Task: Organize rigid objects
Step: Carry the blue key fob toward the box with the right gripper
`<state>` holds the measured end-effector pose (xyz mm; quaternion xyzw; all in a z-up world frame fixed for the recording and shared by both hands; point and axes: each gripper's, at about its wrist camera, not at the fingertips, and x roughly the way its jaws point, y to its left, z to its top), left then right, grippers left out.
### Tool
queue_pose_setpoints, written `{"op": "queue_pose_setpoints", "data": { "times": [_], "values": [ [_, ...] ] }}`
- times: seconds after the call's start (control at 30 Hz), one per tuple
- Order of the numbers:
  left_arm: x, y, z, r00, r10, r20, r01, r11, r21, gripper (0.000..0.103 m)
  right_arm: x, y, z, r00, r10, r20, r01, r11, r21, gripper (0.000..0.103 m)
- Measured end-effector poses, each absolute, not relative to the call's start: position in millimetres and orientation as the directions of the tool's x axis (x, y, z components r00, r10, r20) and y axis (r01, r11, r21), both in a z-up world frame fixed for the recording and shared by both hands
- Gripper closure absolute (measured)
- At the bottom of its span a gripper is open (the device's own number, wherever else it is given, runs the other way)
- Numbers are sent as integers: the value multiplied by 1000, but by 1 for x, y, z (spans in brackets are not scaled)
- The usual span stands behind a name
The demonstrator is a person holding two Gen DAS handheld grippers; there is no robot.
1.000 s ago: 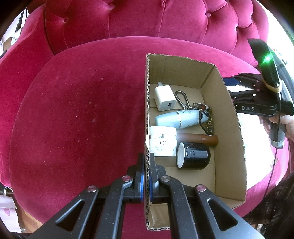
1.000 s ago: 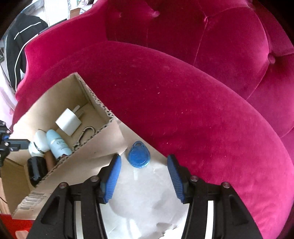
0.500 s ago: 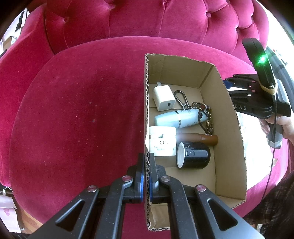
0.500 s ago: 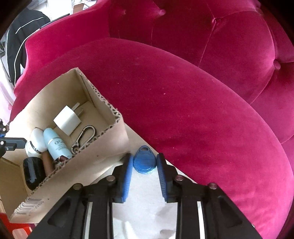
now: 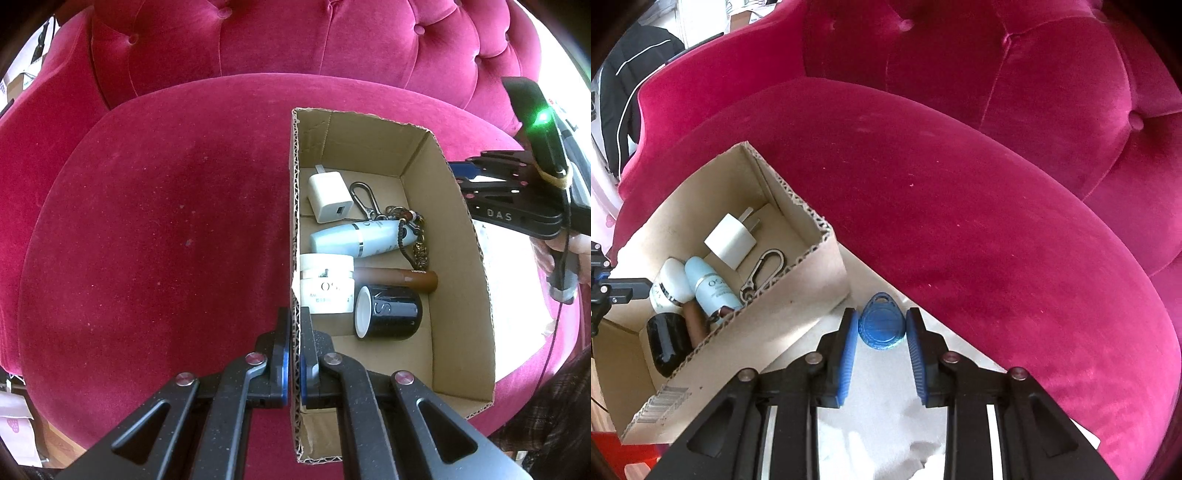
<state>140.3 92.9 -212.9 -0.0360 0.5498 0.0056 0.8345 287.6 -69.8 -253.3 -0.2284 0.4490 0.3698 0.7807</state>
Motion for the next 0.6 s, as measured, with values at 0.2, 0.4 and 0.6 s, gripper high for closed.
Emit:
{"op": "queue_pose_setpoints", "data": {
  "times": [0.2,0.4,0.6],
  "values": [
    [140,93,-213,396,-29,-918,-50,997,-53,100,282,-79,-246,335,351,-875,-764,644,-34,75],
    [139,92,-211,398,-26,-917,-48,998,-49,100,271,-92,-242,342,318,-885,-745,665,-49,76],
    [139,89,-209,400,-23,-916,-47,998,-46,100,264,-102,-233,351,295,-889,-725,687,-59,76]
  ]
}}
